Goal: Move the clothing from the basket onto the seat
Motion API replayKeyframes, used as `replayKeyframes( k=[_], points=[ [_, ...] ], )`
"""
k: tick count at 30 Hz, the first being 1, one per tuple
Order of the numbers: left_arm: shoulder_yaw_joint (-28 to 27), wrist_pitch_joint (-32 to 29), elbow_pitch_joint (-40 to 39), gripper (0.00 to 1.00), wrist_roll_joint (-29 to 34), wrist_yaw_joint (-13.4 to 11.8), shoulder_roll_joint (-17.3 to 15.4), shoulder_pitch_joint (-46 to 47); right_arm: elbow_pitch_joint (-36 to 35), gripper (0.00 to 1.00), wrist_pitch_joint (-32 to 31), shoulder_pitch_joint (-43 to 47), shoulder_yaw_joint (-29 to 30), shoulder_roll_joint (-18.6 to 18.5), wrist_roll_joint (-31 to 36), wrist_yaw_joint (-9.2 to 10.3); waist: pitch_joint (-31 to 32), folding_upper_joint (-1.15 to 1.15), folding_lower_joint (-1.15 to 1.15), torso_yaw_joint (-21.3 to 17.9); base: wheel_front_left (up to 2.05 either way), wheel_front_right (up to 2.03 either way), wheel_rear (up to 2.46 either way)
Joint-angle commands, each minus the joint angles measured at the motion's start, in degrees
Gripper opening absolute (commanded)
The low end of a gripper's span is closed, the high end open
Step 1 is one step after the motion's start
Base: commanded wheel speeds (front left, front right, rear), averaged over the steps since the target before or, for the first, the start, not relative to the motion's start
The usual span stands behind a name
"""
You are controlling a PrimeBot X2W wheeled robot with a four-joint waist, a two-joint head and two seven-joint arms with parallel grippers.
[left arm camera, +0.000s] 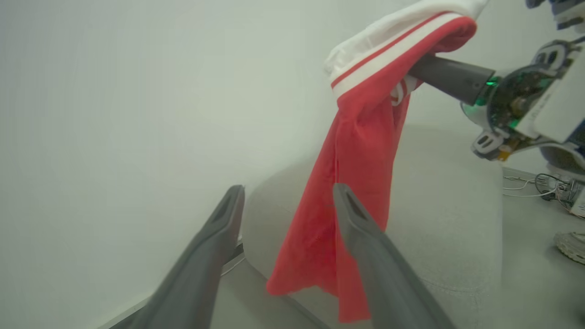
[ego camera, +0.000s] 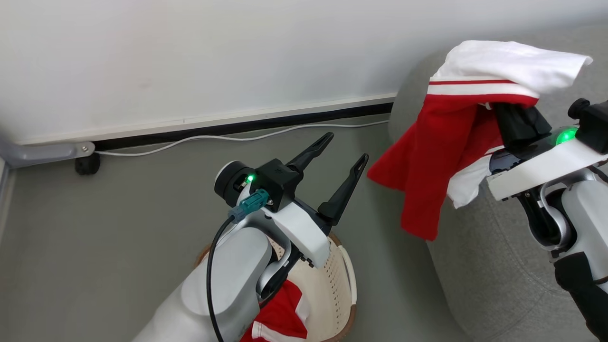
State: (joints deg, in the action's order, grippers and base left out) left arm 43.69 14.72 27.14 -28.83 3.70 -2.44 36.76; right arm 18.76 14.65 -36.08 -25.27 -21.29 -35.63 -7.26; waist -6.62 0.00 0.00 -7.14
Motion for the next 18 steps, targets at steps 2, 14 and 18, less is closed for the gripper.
replayKeyframes(
  k=[2,14,18],
  points=[
    [-2.06,0.28,-0.65,1.00,0.18,1.00,-0.66,0.65,-2.02,0.00,0.35,-0.58,0.60,-0.95,0.43,-0.23,0.55,0.00,0.00,-2.54,0.00,0.00,0.00],
    [-2.43,0.28,-0.11,1.00,-0.12,3.53,-1.68,-1.77,-3.11,0.00,0.35,-1.20,3.11,-1.52,0.96,-0.23,2.34,0.00,0.00,-11.97,0.00,0.00,0.00],
    [-2.58,0.28,-0.75,1.00,-0.53,3.70,-2.17,-3.02,-3.27,0.00,0.35,-1.18,3.24,-1.55,1.05,-0.23,2.94,0.00,0.00,-15.27,0.00,0.00,0.00]
  ],
)
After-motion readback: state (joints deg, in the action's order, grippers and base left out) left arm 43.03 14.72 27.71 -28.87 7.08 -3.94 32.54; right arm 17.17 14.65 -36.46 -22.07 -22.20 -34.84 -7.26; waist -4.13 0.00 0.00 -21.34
